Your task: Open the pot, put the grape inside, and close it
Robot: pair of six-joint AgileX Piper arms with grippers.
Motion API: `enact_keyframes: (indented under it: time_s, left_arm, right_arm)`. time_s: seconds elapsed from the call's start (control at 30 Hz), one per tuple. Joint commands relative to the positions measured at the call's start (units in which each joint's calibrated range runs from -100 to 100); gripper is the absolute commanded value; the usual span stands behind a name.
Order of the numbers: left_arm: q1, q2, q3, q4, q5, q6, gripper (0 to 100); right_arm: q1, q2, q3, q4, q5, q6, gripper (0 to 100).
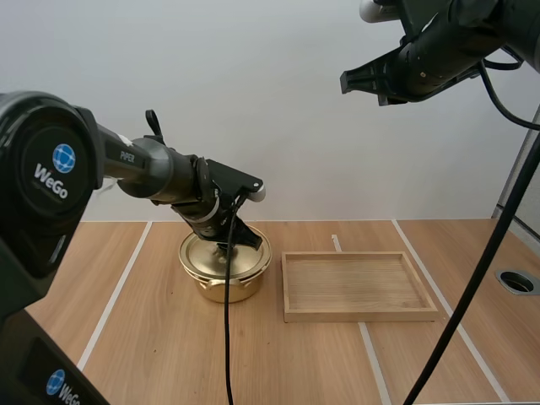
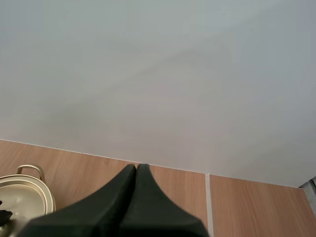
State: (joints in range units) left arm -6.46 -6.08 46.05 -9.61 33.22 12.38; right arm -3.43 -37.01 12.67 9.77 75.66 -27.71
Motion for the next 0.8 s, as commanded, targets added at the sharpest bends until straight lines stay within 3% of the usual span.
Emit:
enact_keyframes:
  time_s: [0.0, 0.03, 0.37, 0.77]
  left_arm:
    - [-0.14, 0.25, 0.17, -0.78, -1.30, 0.07, 91]
    - [-0.14, 0.25, 0.17, -0.78, -1.30, 0.07, 100]
    - [-0.14, -0.57, -3.98, -0.40, 2.06, 0.07, 100]
    - [-0.14, -12.47, -24.11, -0.40, 19.60, -0.45, 100]
  right_arm:
    - [-0.19, -0.94, -0.47, 0.23, -0.50, 0.16, 0]
    - [-0.19, -0.94, -0.47, 0.23, -0.50, 0.16, 0]
    - [-0.19, -0.94, -0.47, 0.17, -0.31, 0.16, 0]
    - [-0.19, -0.94, -0.47, 0.17, 0.96, 0.16, 0]
